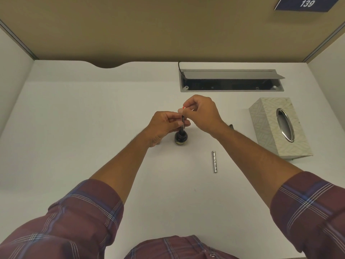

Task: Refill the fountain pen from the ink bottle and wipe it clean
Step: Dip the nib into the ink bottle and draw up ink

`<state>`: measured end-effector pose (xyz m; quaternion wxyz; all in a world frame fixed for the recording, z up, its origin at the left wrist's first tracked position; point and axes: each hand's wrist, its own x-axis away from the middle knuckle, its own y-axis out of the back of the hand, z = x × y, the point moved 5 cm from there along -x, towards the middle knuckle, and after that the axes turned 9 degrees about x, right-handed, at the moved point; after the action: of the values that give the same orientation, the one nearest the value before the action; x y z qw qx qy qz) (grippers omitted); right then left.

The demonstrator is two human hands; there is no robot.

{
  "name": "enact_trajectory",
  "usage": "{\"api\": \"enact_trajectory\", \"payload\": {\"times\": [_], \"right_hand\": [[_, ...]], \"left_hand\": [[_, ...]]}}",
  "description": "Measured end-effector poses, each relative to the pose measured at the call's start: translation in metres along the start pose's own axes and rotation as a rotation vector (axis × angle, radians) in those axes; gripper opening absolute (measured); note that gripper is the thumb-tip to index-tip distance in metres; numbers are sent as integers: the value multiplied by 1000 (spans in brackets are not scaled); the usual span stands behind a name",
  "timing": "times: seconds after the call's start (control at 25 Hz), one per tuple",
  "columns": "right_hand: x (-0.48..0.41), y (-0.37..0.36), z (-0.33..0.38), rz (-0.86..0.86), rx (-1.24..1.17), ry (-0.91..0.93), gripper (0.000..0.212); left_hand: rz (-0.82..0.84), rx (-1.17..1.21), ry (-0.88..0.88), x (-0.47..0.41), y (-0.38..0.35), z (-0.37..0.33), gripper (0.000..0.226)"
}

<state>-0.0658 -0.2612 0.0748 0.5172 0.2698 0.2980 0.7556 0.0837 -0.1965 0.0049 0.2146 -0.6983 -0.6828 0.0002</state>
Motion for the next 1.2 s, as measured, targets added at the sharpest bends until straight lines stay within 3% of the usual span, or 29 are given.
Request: {"api": "enact_trajectory", "payload": {"times": [0.36, 0.6, 0.88, 1.2], "right_hand": [[8, -5, 0, 32, 73, 50, 6], [10, -5, 0, 65, 43, 47, 17], [7, -5, -4, 17, 112, 35, 8], [8, -4, -1, 20, 110, 45, 12]], "left_hand": [[5, -102, -16, 6, 0, 1, 26], [-8, -91, -23, 5, 0, 3, 26], [8, -86, -29, 4, 3, 8, 31], [-6, -179, -13, 2, 5, 16, 31]]}}
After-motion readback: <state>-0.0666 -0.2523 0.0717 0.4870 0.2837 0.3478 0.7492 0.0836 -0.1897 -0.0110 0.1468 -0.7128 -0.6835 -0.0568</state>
